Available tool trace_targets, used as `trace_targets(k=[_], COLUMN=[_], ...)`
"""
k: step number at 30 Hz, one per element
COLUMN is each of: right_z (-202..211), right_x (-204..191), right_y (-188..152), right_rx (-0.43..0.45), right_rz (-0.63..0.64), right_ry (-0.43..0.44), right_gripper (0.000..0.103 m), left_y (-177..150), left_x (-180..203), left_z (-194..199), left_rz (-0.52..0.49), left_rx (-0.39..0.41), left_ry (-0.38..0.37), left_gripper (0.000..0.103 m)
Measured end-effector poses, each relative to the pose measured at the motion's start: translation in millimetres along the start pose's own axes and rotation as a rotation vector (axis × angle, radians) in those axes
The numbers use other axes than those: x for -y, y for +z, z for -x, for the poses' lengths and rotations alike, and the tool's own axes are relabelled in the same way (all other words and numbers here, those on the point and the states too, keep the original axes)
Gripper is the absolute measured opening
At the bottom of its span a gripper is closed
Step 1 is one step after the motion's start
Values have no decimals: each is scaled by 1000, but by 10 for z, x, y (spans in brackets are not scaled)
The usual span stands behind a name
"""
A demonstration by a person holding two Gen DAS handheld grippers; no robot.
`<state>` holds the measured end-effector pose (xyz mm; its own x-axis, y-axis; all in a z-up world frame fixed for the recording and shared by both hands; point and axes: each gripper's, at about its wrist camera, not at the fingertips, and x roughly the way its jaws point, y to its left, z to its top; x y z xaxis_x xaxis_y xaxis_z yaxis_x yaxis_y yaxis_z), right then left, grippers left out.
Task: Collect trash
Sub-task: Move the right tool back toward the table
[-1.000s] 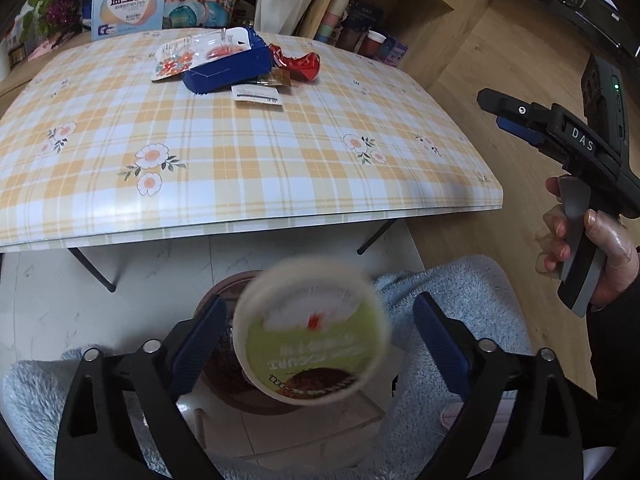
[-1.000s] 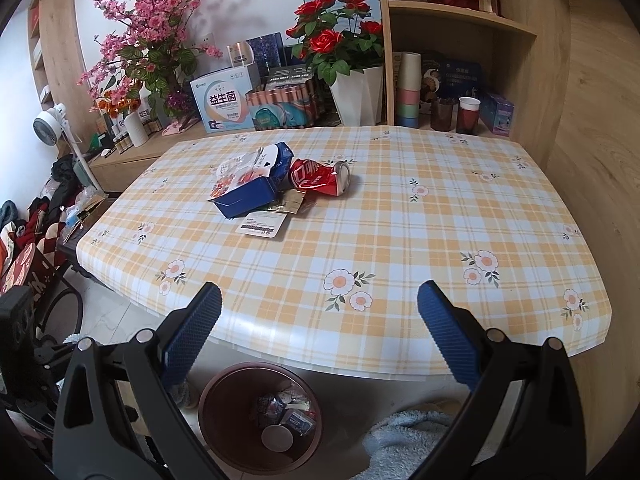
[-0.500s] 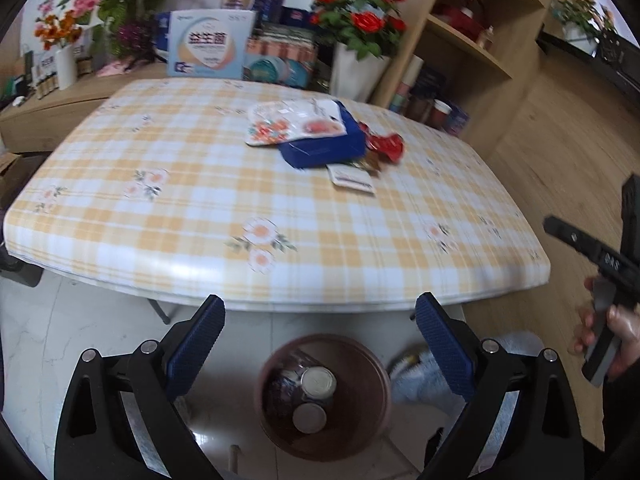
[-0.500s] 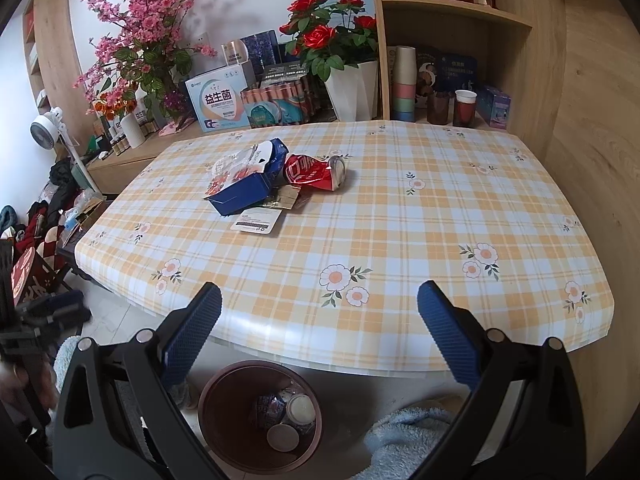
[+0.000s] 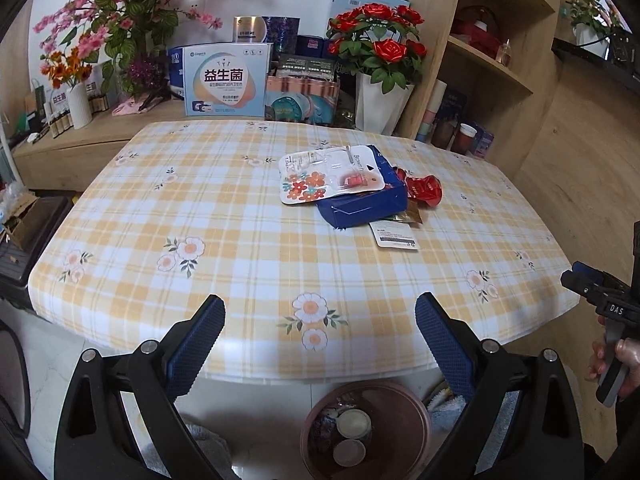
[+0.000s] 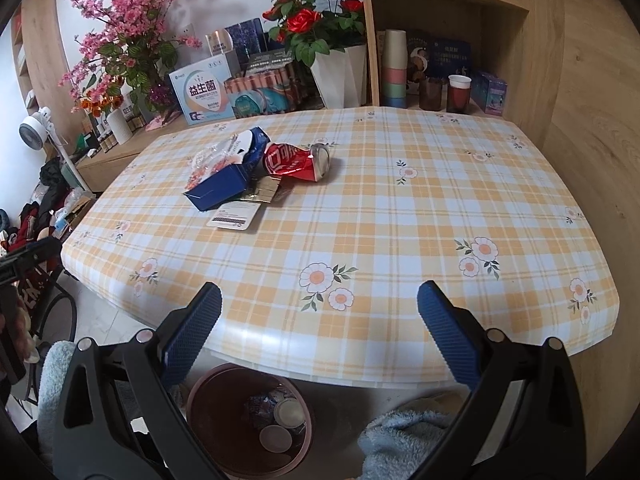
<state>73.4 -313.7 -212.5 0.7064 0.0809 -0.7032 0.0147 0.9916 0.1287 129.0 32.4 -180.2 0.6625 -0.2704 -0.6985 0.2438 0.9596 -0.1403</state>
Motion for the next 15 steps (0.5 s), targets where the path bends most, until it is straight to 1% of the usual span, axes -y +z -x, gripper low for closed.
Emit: trace_targets(k=[7,15], right_z=[-423,-1154], right_x=[36,-43], right_y=[216,794], right_rx=[-26,-12], right_rz=[33,87], right_ry=[-11,12], right_gripper=[97,95], left_y=[178,443], left_x=[-49,-135], left_z=[-332,-736], left_rz=[14,28], left_rx=[-18,-25], left_ry=[-7,-8], left_gripper=[94,94])
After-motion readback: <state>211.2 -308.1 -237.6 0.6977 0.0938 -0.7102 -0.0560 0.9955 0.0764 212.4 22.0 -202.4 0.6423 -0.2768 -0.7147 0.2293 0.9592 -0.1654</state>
